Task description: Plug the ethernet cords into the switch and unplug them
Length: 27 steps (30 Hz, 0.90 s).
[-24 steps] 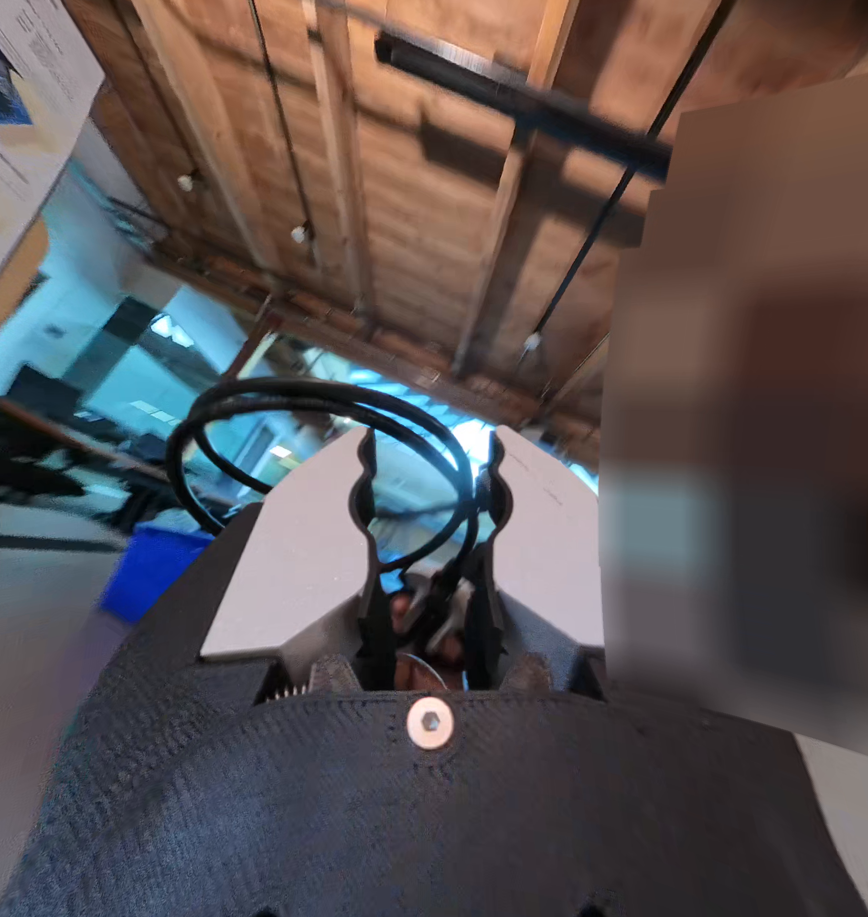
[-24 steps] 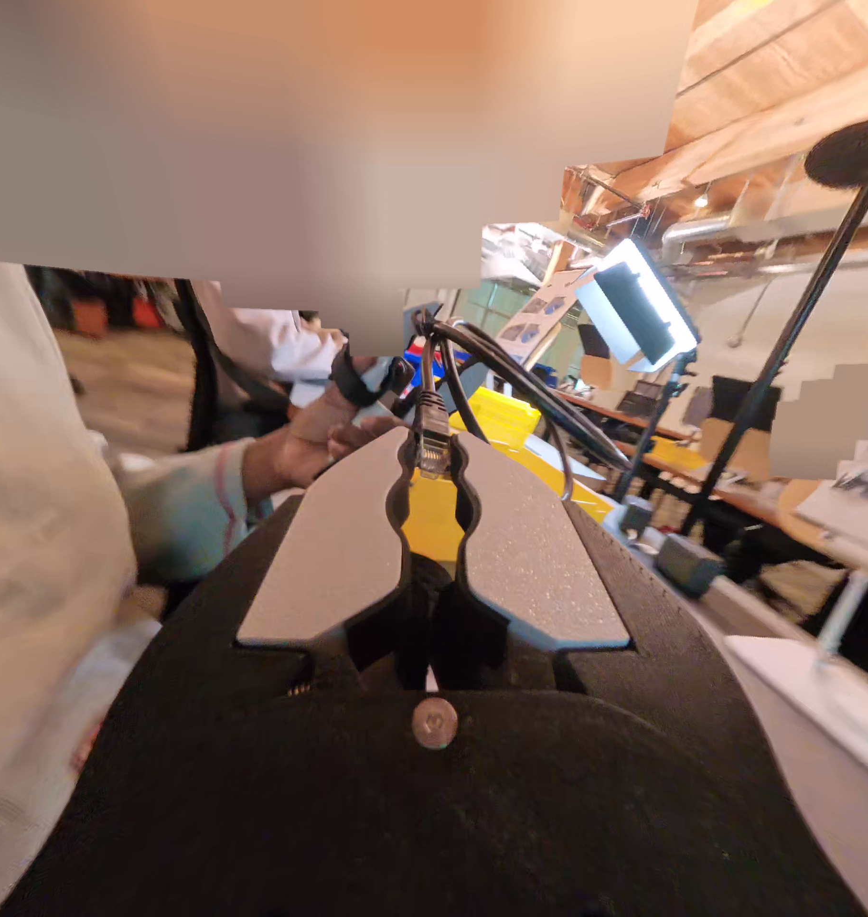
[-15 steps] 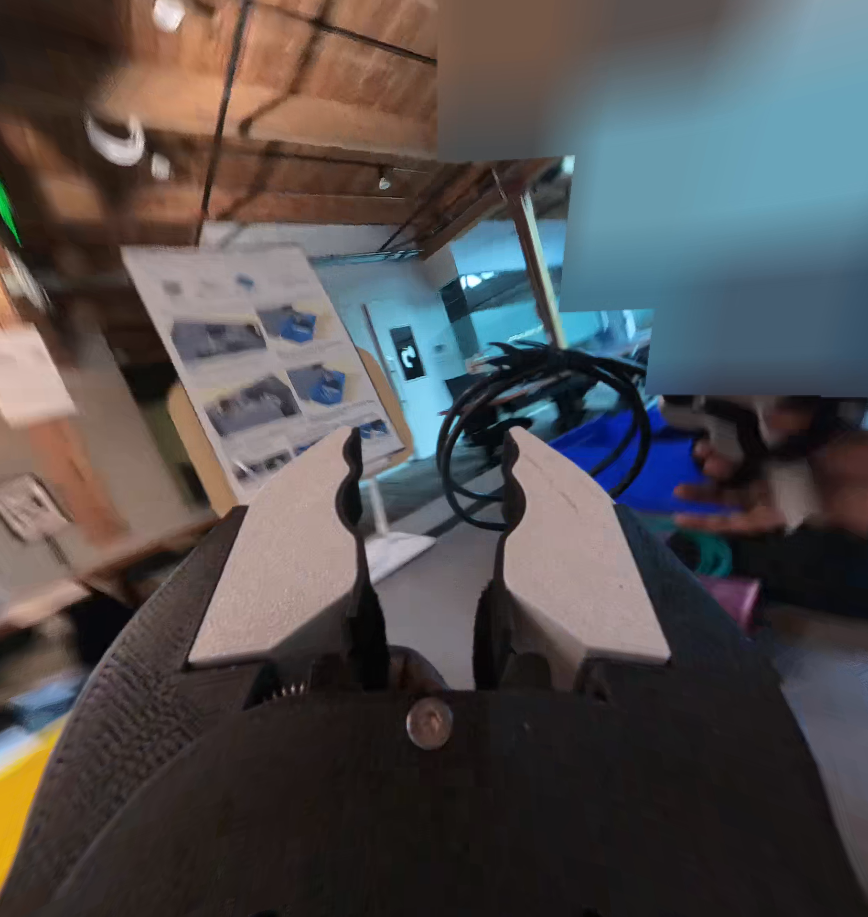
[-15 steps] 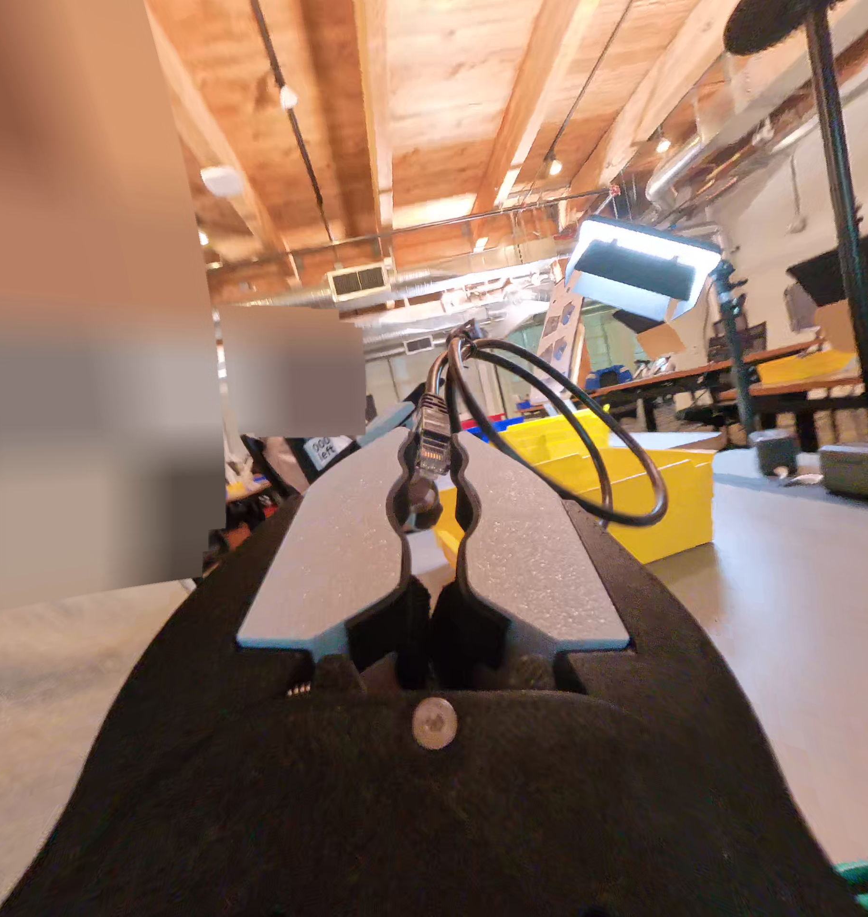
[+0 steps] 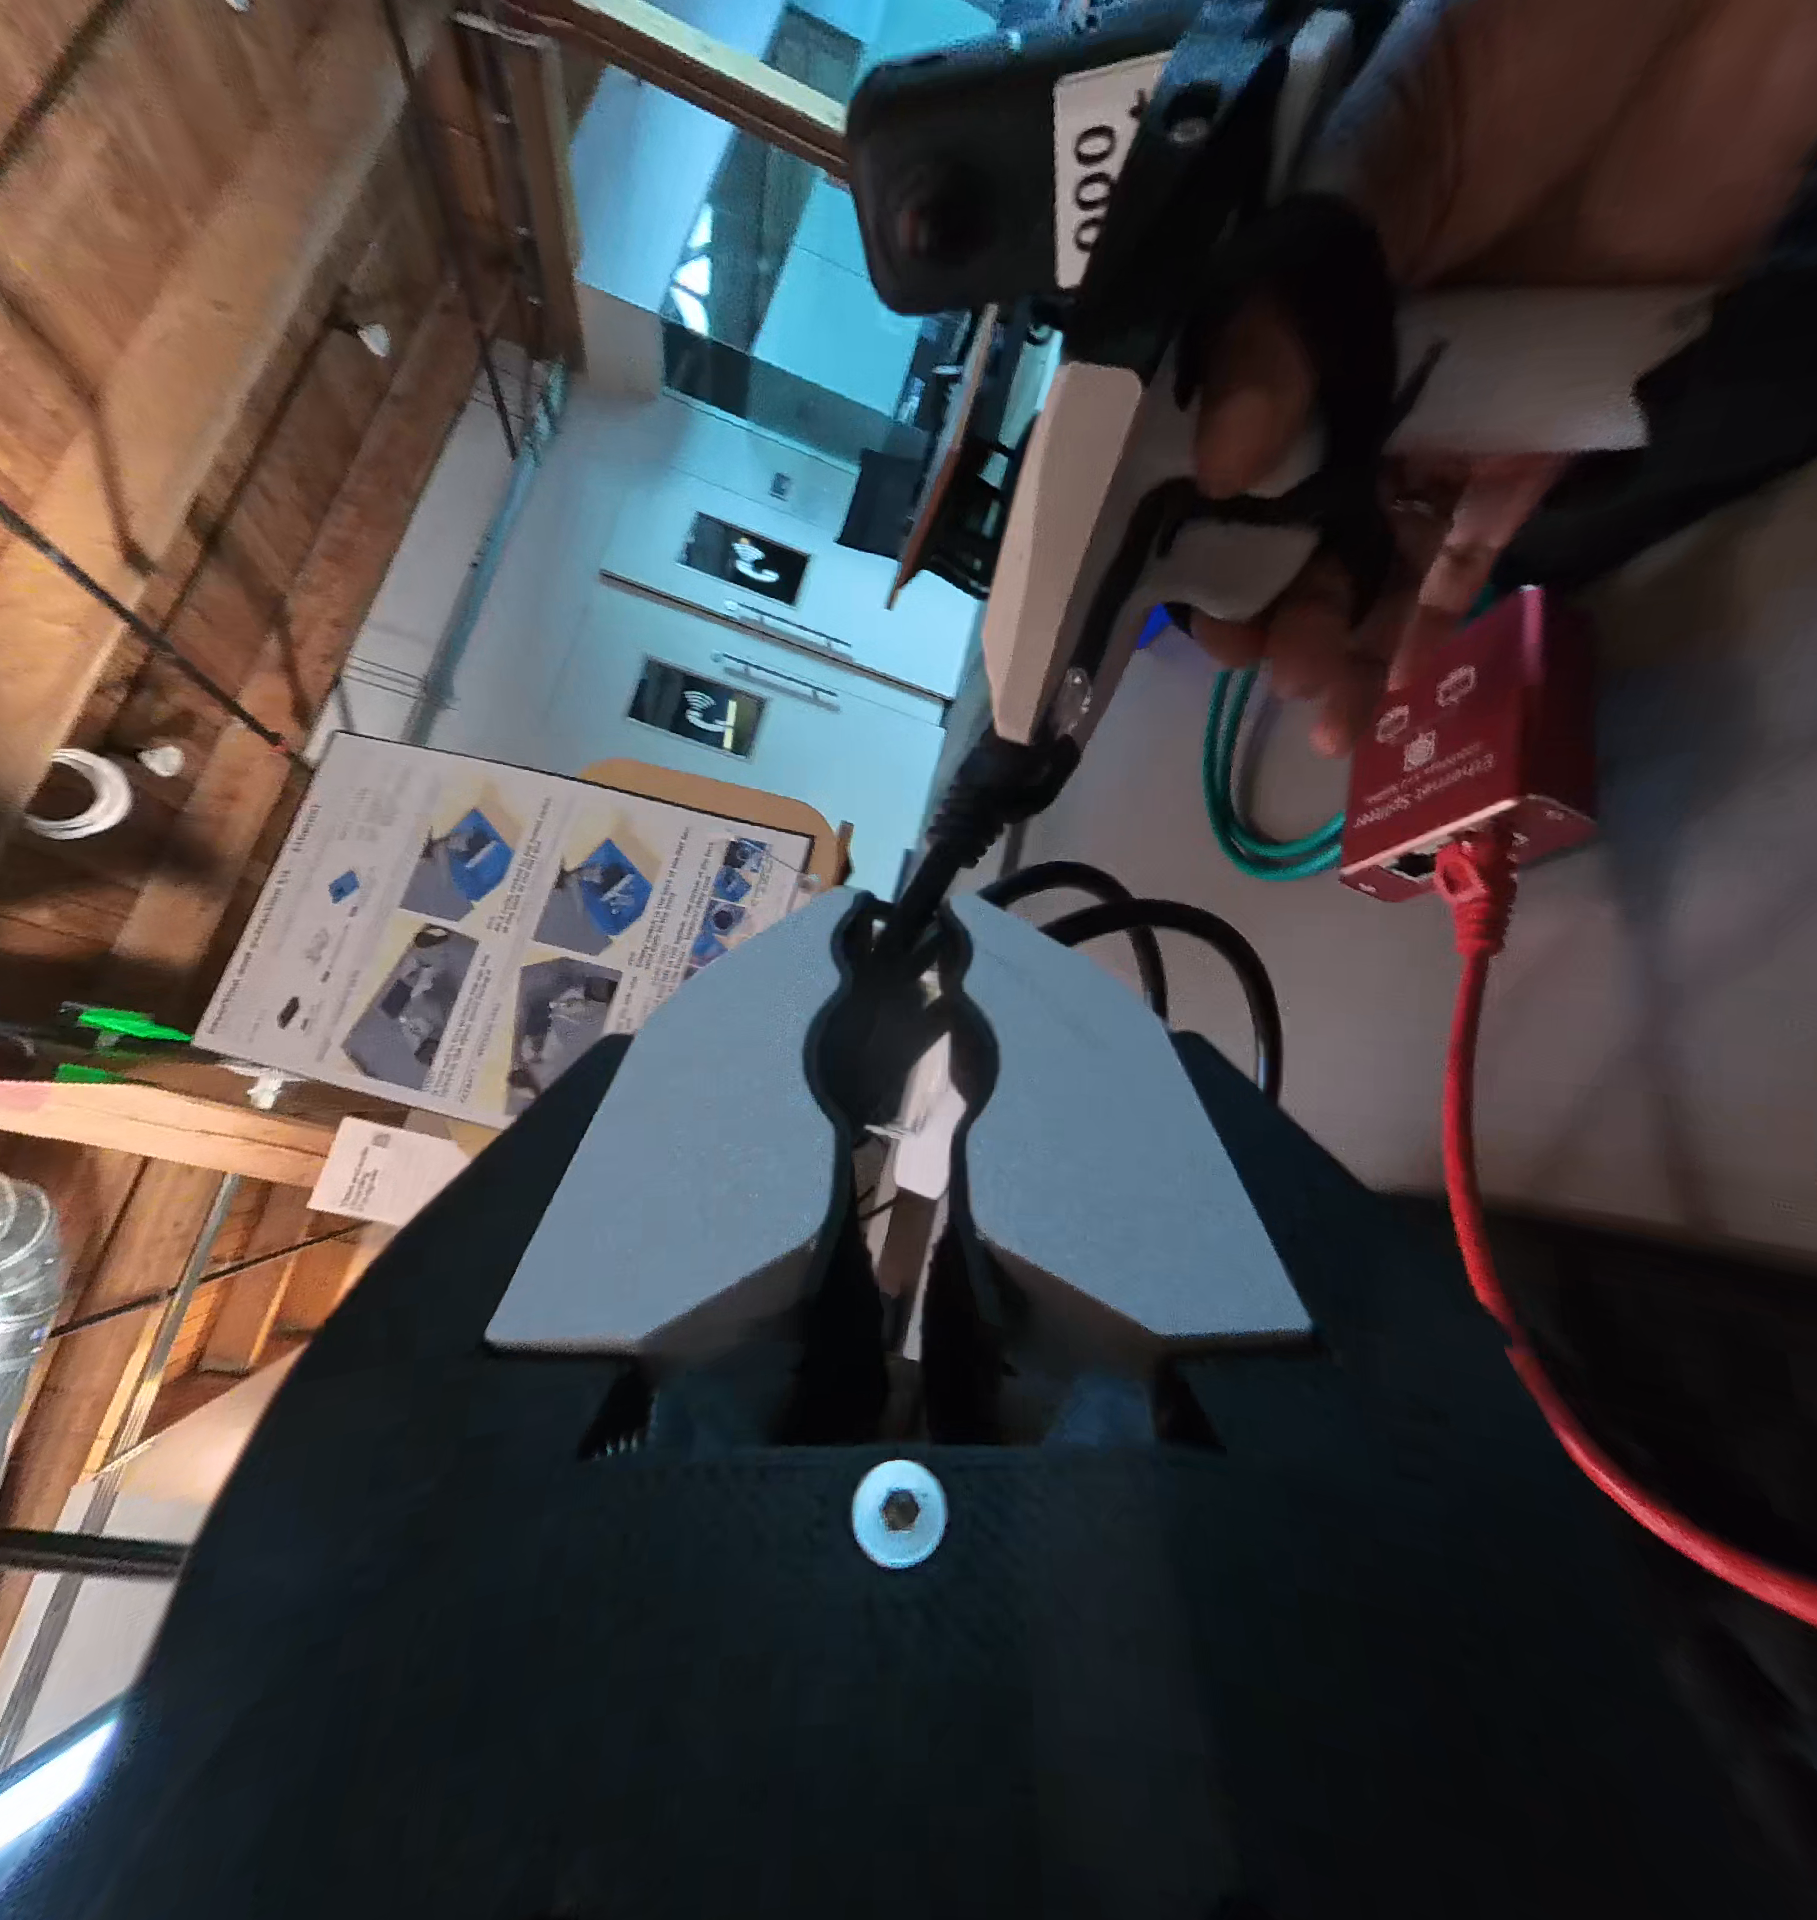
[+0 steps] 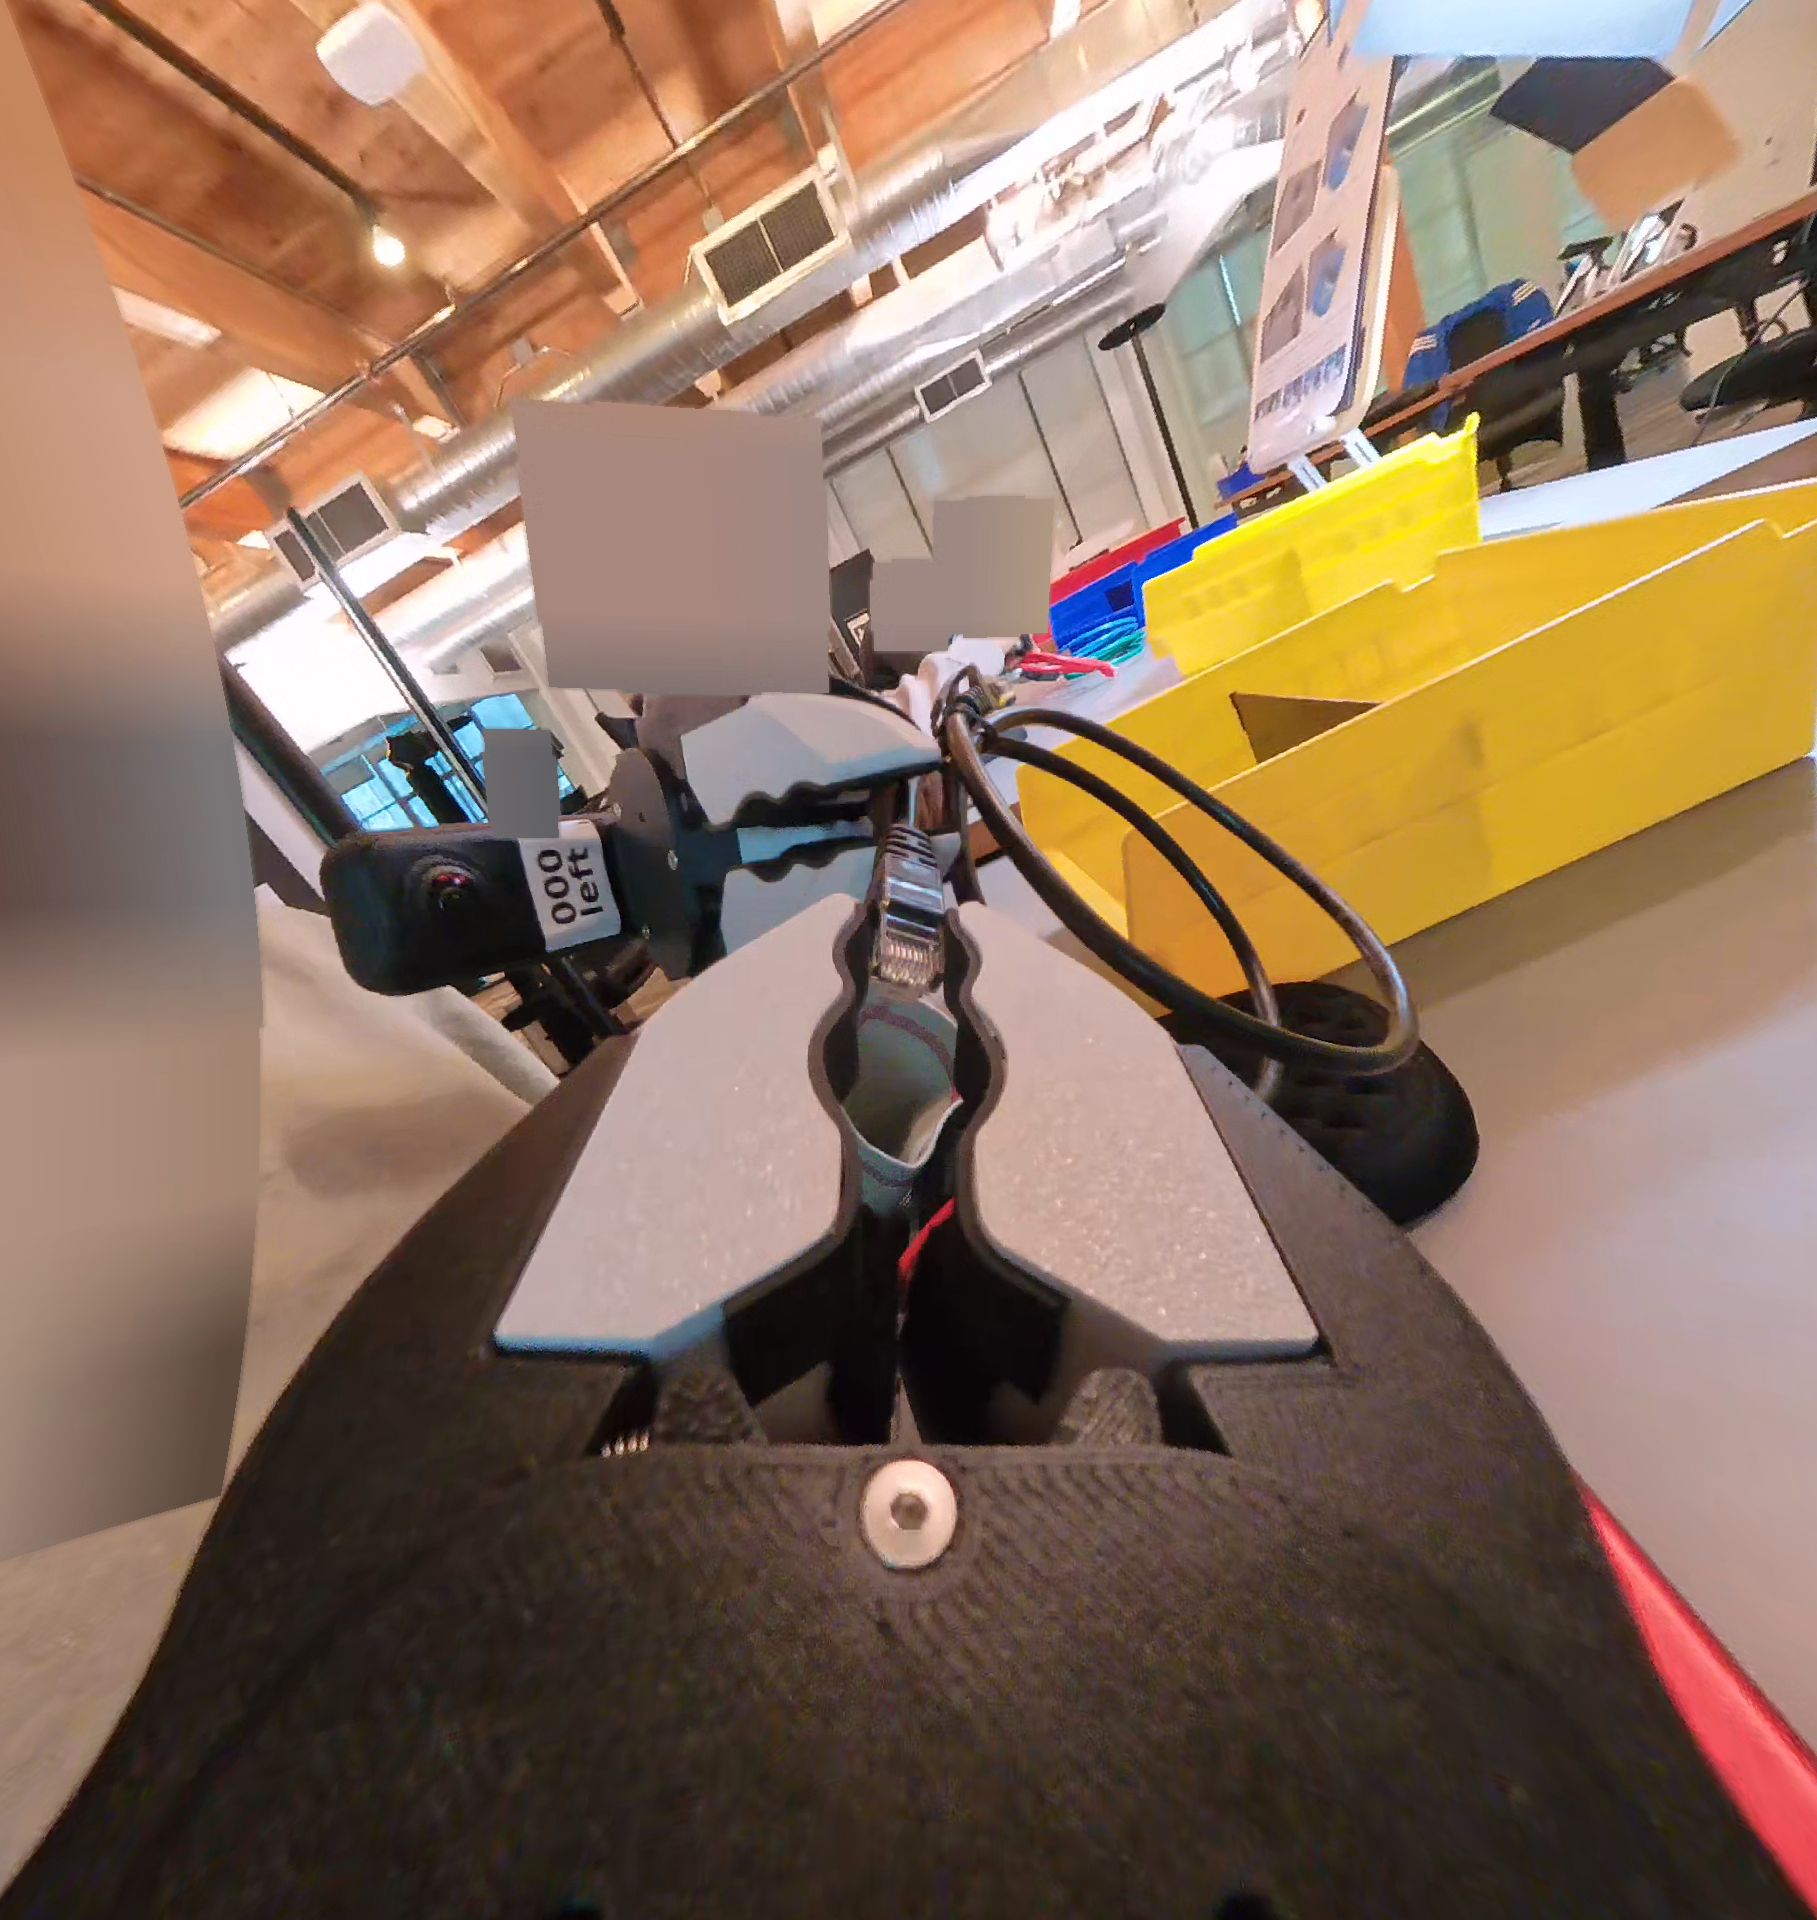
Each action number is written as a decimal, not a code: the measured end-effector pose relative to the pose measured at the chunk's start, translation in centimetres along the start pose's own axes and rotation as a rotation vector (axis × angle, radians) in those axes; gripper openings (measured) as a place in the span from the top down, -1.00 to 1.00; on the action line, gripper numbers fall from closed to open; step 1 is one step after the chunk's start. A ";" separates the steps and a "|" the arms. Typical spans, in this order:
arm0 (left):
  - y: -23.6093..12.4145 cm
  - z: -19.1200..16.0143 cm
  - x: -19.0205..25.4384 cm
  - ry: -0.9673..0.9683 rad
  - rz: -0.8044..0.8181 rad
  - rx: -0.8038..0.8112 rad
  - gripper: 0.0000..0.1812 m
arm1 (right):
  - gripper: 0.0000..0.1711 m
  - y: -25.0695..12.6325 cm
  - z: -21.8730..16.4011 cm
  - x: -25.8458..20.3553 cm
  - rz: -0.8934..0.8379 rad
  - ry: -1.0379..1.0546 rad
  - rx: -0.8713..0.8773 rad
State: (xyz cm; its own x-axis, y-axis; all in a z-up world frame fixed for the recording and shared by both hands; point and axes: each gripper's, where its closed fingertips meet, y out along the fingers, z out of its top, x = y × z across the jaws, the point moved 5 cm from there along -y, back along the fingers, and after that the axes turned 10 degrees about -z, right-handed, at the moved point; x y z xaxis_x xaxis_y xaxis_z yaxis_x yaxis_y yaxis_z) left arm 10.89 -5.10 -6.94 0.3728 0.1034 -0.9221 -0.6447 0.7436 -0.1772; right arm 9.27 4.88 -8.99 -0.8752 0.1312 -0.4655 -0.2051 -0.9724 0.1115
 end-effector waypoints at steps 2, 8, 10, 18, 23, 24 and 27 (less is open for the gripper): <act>-0.1 -0.1 0.3 -0.069 -0.073 -0.007 0.90 | 0.84 0.0 0.1 -0.1 0.020 -0.032 0.007; -1.2 0.2 0.2 -0.384 -0.271 0.073 0.93 | 0.43 -0.8 0.6 -2.4 -0.068 -0.850 0.130; -1.5 0.2 0.6 -0.434 -0.347 0.058 0.94 | 0.45 -1.1 0.2 -3.6 -0.160 -1.303 0.133; -2.4 1.4 2.2 -0.417 -0.527 0.041 0.94 | 0.57 -0.5 -1.6 -5.1 -0.200 -1.793 -0.097; -2.5 1.4 2.7 -0.422 -0.575 0.036 0.93 | 0.77 -0.2 -2.1 -5.6 -0.186 -1.868 -0.128; -2.5 1.4 2.8 -0.427 -0.587 0.040 0.93 | 0.74 -0.1 -2.1 -5.7 -0.184 -1.879 -0.117; -2.6 1.4 3.0 -0.432 -0.606 0.037 0.93 | 0.65 0.0 -2.5 -6.1 -0.169 -1.937 -0.145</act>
State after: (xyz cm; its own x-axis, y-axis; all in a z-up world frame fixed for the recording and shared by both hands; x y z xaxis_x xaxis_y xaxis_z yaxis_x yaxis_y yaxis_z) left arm 14.65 -5.80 -8.73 0.8900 -0.0868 -0.4477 -0.2229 0.7738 -0.5930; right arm 15.74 3.62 -8.29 -0.0955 0.1125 0.9891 -0.3819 -0.9217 0.0680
